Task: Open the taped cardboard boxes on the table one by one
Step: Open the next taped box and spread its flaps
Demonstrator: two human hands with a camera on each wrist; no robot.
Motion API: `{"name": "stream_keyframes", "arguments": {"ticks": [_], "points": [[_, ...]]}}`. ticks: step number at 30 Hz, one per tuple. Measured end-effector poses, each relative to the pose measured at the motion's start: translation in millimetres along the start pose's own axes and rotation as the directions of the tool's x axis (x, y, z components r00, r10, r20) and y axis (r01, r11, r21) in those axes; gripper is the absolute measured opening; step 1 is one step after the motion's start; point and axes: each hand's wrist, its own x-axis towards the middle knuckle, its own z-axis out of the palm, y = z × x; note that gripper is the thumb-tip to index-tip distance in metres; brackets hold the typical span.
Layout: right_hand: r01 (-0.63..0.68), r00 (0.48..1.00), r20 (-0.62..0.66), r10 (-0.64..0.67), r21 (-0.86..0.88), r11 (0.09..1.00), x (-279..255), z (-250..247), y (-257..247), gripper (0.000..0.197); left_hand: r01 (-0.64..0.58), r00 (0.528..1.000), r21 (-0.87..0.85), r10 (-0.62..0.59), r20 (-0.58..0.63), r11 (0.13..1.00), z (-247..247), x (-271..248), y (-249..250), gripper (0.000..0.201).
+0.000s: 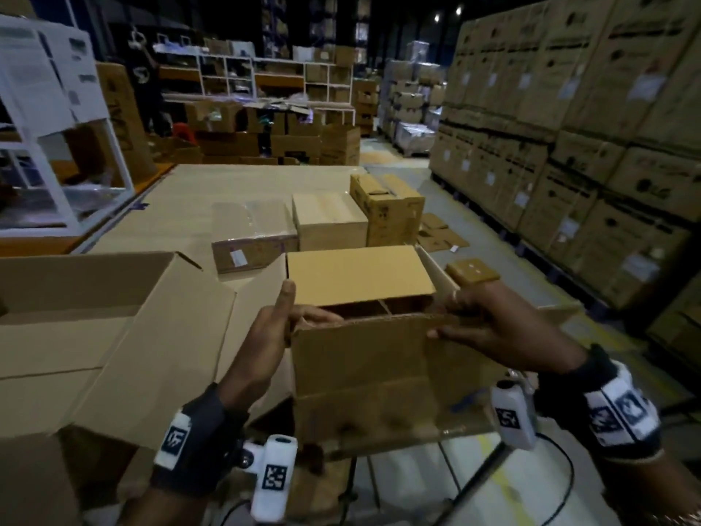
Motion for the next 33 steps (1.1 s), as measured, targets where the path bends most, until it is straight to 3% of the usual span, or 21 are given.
{"name": "stream_keyframes", "arguments": {"ticks": [5,9,11,13,15,18,22,24,29,33], "points": [[-0.104,0.995,0.017,0.103,0.158,0.982,-70,29,-11,0.019,0.110,0.965,0.011,-0.109,0.240,0.994,3,-22,-33,0.059],[-0.158,0.987,0.010,0.160,0.212,0.964,-112,65,-13,0.045,0.112,0.953,-0.024,-0.101,0.286,0.993,6,-28,-58,0.036],[-0.228,0.972,0.113,0.207,0.222,0.948,-124,82,-8,0.058,0.092,0.953,0.010,-0.091,0.288,0.996,6,-28,-67,0.032],[-0.293,0.938,0.261,0.228,0.248,0.923,-129,98,-4,0.064,0.043,0.959,0.120,-0.074,0.273,0.992,5,-27,-78,0.040],[-0.306,0.930,0.286,0.229,0.263,0.915,-124,112,-1,0.062,0.002,0.964,0.233,-0.064,0.257,0.972,6,-22,-89,0.047],[-0.282,0.956,0.148,0.252,0.247,0.927,-98,129,10,0.056,-0.047,0.968,0.404,-0.058,0.244,0.914,19,-11,-98,0.048],[-0.246,0.969,0.026,0.247,0.213,0.945,-51,158,26,0.054,-0.124,0.972,0.601,-0.025,0.233,0.789,48,-6,-103,0.024],[-0.217,0.976,0.024,0.216,0.160,0.963,-30,172,26,0.049,-0.164,0.975,0.690,0.008,0.223,0.705,55,-9,-108,0.023],[-0.196,0.976,-0.083,0.200,0.052,0.979,-7,194,33,0.034,-0.194,0.981,0.742,0.104,0.166,0.642,59,-11,-121,0.026],[-0.135,0.990,-0.026,0.137,0.065,0.989,-3,180,35,0.028,-0.222,0.975,0.735,0.145,0.168,0.641,57,-8,-125,0.030]]}}
